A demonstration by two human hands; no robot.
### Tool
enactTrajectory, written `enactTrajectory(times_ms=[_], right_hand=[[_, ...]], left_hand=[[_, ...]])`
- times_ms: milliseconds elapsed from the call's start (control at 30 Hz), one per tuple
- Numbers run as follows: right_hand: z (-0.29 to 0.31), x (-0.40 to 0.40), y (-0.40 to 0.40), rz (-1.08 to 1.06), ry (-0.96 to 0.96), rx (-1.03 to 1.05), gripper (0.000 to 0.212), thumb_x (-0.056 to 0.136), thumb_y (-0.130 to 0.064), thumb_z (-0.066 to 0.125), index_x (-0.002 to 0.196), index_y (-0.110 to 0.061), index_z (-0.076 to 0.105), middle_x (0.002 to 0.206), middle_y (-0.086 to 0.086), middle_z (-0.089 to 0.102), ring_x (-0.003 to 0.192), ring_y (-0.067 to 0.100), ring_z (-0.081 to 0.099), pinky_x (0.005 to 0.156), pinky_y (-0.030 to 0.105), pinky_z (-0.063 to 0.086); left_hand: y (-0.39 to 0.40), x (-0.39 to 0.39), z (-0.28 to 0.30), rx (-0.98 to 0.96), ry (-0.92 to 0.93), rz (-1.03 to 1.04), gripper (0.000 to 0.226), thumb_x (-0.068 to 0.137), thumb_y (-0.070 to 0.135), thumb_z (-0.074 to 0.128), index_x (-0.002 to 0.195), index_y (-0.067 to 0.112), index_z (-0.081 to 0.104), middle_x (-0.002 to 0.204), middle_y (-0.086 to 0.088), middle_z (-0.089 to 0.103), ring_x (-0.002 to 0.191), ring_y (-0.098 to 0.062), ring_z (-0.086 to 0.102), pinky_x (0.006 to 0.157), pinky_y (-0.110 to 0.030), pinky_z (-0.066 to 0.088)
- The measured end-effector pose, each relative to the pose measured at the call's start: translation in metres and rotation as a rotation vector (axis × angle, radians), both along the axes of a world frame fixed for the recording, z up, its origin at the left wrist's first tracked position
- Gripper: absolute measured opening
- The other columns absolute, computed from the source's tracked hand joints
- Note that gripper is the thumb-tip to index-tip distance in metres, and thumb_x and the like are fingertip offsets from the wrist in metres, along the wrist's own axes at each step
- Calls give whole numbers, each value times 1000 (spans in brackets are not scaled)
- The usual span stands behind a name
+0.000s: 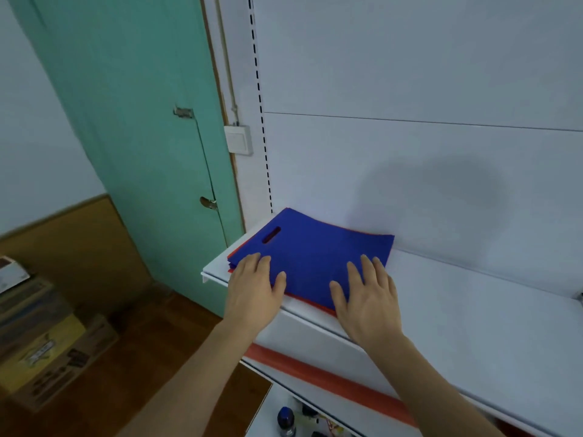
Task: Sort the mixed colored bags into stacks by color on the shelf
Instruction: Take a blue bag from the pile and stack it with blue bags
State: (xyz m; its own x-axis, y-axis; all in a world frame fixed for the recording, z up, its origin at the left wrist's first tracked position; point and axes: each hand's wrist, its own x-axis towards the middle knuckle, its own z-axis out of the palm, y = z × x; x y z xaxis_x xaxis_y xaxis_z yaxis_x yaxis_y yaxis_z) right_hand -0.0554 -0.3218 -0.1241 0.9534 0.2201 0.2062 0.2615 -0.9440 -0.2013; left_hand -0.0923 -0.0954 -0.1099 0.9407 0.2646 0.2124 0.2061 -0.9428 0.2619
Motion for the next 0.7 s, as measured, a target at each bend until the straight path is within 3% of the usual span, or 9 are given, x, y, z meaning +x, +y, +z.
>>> enactTrajectory(times_ms=[333,533,700], right_hand=[[0,28,35,-124,96,-108,77,105,-68,19,167,-22,21,176,8,14,163,31,4,130,51,12],[0,17,47,-329,157,-144,74,103,-70,23,162,-26,34,173,8,22,160,33,13,127,53,19],[-7,6,50,-416,129,-95,68,104,-68,29,158,-29,43,171,3,29,160,29,16,127,46,23]], left_hand=[[44,62,-17,173,103,-50,83,102,69,25,164,14,25,171,-16,19,159,-35,13,129,-51,18],[59,67,-25,234,123,-133,93,97,76,16,161,12,33,166,-15,31,149,-35,30,121,-48,31],[68,69,-26,209,41,-168,95,97,75,23,160,4,32,167,-16,31,148,-32,33,120,-44,34]])
